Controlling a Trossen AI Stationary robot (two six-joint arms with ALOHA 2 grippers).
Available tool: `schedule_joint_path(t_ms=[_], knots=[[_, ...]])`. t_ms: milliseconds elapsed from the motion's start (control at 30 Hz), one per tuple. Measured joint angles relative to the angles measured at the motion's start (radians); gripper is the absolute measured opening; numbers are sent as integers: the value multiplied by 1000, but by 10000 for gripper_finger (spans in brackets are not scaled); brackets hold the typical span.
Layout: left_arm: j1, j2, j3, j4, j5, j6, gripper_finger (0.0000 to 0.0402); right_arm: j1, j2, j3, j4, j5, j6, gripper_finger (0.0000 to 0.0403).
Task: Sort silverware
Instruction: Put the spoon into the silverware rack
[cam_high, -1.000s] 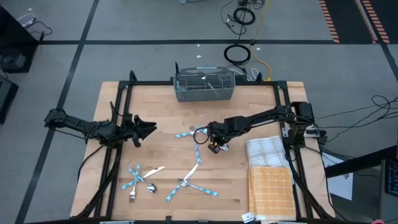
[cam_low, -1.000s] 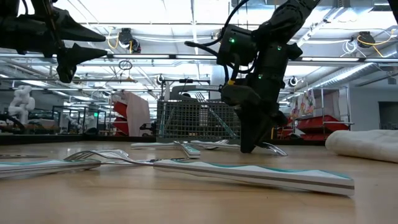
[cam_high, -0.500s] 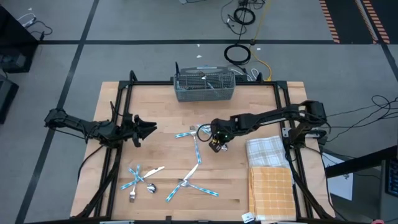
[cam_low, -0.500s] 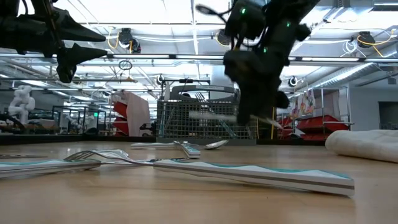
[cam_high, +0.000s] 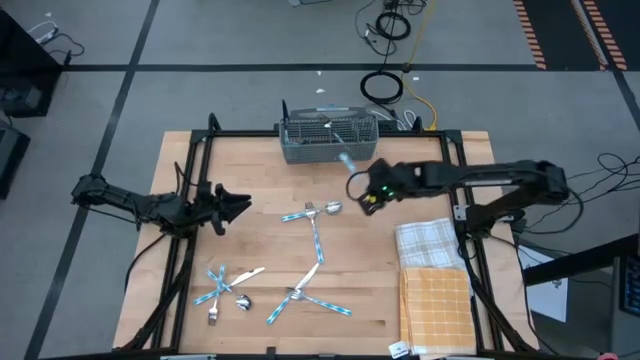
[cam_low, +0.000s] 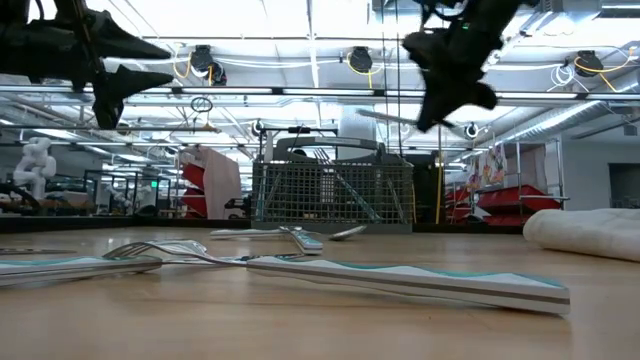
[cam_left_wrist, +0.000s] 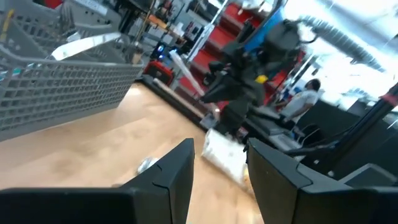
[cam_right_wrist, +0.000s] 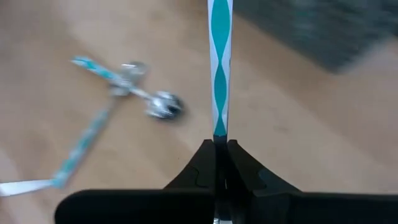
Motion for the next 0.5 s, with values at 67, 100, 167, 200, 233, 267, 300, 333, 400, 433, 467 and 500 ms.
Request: schedule_joint_path(t_ms=[67,100,167,200,233,267,300,333,400,433,467,500], knots=[[0,0,0,36,3,0,152,-32,-41,0,-86,20,-5,0],[0,0,0,55,3,0,152,-48,-59,0,-128,32,-10,0],[0,0,0,91,3,0,152,-81,-87,1,-204,40,-27,0],[0,0,0,102,2,1,152,-99,-97,3,-243,39,-39,0],[0,0,0,113,1,1,152,-116,-101,11,-286,39,-54,0],[0,0,0,121,-4,1,152,-132,-101,24,-329,37,-73,0],[0,0,0,126,-9,1,152,-146,-101,41,-367,35,-97,0],[0,0,0,128,-15,1,152,-160,-100,61,-400,36,-128,0],[0,0,0,138,-22,1,152,-179,-88,110,-462,51,-191,0],[0,0,0,143,-24,1,152,-187,-77,140,-495,71,-223,0],[0,0,0,147,-25,1,152,-194,-63,174,-530,97,-254,0],[0,0,0,150,-27,1,152,-200,-47,210,-564,125,-287,0]])
